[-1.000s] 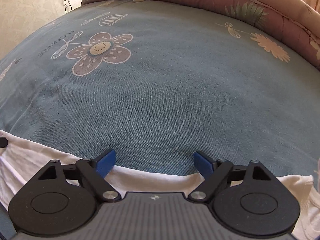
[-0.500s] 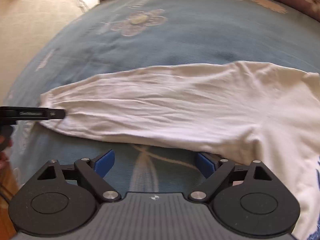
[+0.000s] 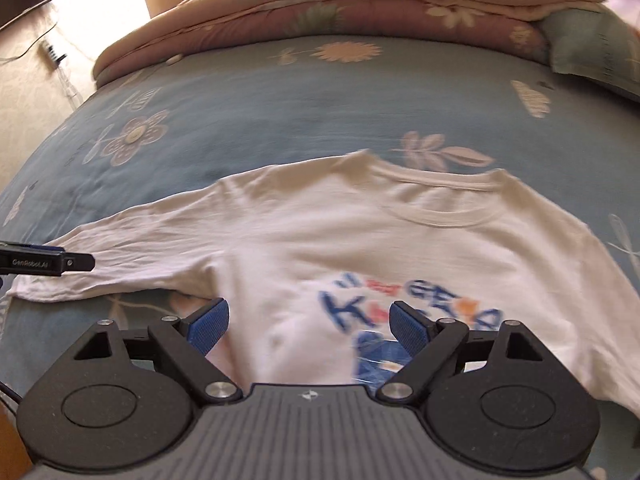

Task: Fold clothes
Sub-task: 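Grasp the shirt hem with the right gripper and pull it straight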

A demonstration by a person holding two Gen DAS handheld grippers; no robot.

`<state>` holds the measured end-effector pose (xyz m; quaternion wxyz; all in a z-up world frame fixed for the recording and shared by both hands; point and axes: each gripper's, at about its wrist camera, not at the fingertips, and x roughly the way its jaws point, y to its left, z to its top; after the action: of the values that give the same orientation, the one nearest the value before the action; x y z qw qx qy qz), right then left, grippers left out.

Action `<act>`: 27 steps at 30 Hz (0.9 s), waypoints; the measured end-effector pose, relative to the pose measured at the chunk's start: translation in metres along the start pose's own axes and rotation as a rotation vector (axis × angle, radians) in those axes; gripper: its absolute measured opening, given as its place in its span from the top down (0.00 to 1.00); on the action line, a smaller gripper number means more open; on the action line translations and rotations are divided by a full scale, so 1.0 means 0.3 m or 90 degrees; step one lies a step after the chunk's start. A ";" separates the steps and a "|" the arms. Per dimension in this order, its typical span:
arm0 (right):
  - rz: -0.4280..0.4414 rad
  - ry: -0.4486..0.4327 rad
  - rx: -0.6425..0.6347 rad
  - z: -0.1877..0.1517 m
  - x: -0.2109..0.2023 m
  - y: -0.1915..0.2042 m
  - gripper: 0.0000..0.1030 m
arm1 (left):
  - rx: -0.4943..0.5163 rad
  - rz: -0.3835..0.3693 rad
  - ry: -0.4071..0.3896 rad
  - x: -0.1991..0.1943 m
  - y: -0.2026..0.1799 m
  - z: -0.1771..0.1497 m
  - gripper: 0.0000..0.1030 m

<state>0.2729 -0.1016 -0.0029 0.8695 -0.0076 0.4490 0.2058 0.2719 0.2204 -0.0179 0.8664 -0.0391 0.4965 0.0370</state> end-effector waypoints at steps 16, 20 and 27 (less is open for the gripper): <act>-0.173 -0.048 0.215 -0.182 -0.267 -0.764 0.12 | 0.234 -0.178 -0.011 0.096 -0.773 0.182 0.32; -0.148 -0.046 0.157 -0.149 -0.276 -0.894 0.17 | 0.295 -0.221 -0.013 0.122 -0.970 0.219 0.32; -0.076 0.057 -0.056 -0.030 -0.104 -1.027 0.65 | 0.321 -0.243 0.002 0.143 -1.088 0.187 0.32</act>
<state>0.3623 -0.3962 -0.0368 0.8582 -0.0816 0.4764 0.1726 0.3752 -0.0971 -0.0167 0.8391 0.0845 0.4754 -0.2506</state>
